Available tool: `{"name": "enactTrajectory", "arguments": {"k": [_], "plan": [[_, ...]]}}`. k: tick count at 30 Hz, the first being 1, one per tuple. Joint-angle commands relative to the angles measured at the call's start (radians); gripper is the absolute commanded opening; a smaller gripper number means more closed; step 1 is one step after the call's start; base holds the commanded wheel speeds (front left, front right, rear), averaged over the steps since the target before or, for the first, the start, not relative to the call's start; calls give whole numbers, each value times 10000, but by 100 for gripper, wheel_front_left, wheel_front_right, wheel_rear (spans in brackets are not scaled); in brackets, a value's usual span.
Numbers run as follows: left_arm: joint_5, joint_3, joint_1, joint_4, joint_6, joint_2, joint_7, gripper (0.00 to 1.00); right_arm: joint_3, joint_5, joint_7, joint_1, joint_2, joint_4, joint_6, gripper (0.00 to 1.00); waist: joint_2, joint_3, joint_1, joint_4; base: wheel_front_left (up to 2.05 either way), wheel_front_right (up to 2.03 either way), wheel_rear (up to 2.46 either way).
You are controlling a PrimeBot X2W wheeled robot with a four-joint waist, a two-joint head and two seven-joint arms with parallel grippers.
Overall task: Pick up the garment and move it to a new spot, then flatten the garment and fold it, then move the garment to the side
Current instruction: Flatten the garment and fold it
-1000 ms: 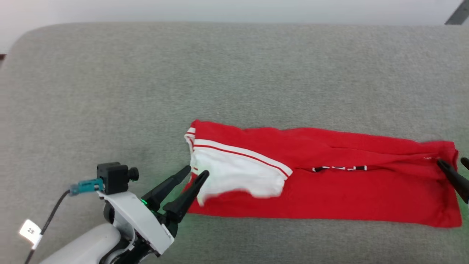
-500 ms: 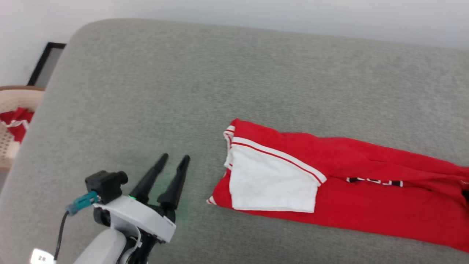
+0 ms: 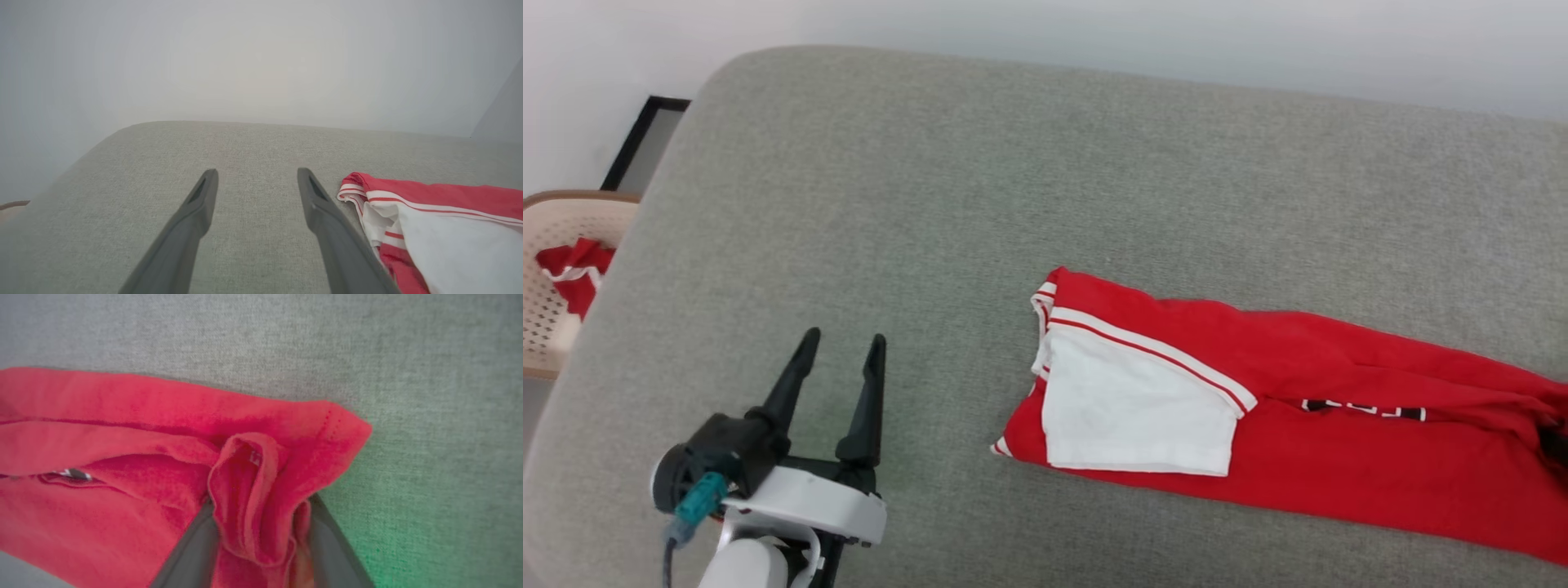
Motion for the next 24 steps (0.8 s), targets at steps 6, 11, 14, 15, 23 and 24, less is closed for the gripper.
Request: {"name": "enactTrajectory", "arguments": {"k": [6, 11, 14, 15, 23, 24], "plan": [[1093, 603, 271, -300, -15, -496, -10, 100, -301, -620, -168, -156, 757, 225, 58, 0, -1, 241, 0, -563, 0, 0, 0], [1262, 879, 239, -413, -16, -611, -10, 100, -1002, -1041, -591, -759, 616, 358, 52, 0, -1, 365, 0, -967, 0, 0, 0], [1327, 1109, 204, -552, -15, -653, -10, 100, -1511, -1510, -919, -1020, 419, 615, 58, 0, -1, 472, 0, -1185, 0, 0, 0], [1344, 1163, 178, -593, -16, -675, -10, 100, -1695, -1744, -1031, -1055, 293, 766, 60, 0, -1, 520, 0, -1247, 0, 0, 0], [1554, 1315, 2, -760, -16, -798, -11, 100, -3888, -2895, -1833, -1580, -411, 2183, 61, 0, -1, 882, 0, -1507, 0, 0, 0], [1573, 1322, -23, -760, -16, -818, -11, 100, -4064, -3020, -1906, -1601, -456, 2288, 61, 0, -1, 899, 0, -1509, 0, 0, 0]]}}
